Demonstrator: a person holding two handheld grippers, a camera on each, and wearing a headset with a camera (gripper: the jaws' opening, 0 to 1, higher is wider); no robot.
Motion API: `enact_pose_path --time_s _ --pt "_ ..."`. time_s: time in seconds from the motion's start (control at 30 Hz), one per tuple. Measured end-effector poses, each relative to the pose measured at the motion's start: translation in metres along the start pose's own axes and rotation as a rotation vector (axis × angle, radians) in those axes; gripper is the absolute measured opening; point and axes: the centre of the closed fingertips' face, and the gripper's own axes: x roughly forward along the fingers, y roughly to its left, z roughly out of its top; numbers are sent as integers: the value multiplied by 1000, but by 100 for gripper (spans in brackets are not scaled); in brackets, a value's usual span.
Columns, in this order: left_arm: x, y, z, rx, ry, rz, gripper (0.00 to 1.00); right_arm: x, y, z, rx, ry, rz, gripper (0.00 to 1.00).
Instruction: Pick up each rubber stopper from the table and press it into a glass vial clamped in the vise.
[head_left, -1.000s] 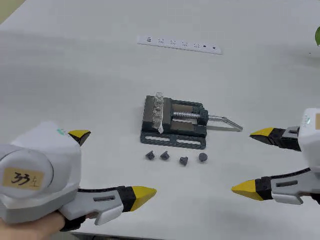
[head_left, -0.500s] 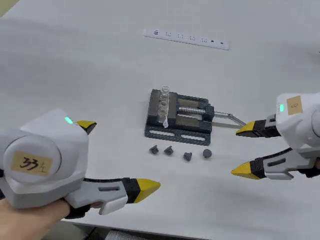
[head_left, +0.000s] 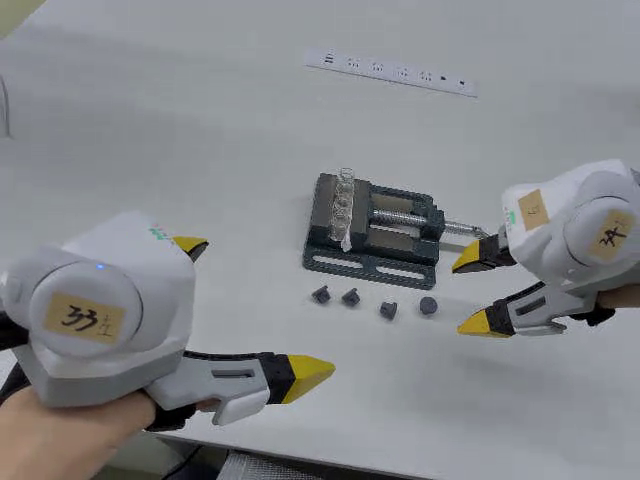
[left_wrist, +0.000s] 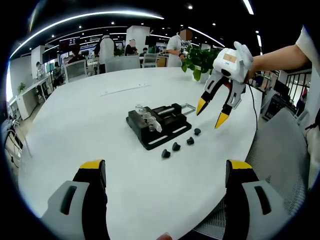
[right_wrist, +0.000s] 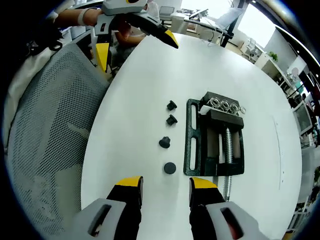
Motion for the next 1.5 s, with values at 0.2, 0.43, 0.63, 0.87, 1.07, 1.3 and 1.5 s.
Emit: enact_pose_path --time_s 0.2,0.43,0.63,0.87,1.07,1.3,1.5 --pt "0 -1 0 -5 1 -2 99 6 -5 4 -57 2 37 19" --pt "1 -2 0 -10 -1 -6 99 13 -5 6 -79 18 66 19" --pt "0 -3 1 -13 -3 -7 99 22 -3 6 -92 34 90 20" --pt "-2 -1 -2 -22 2 -4 99 28 -2 5 -110 50 101 16" --pt "-4 0 -4 -27 4 -2 99 30 -3 2 -112 62 110 13" --pt "-4 -2 -4 -34 4 -3 99 32 -2 2 -122 67 117 12" --pt "-4 -2 -5 -37 3 -3 99 34 -3 4 -138 69 118 9"
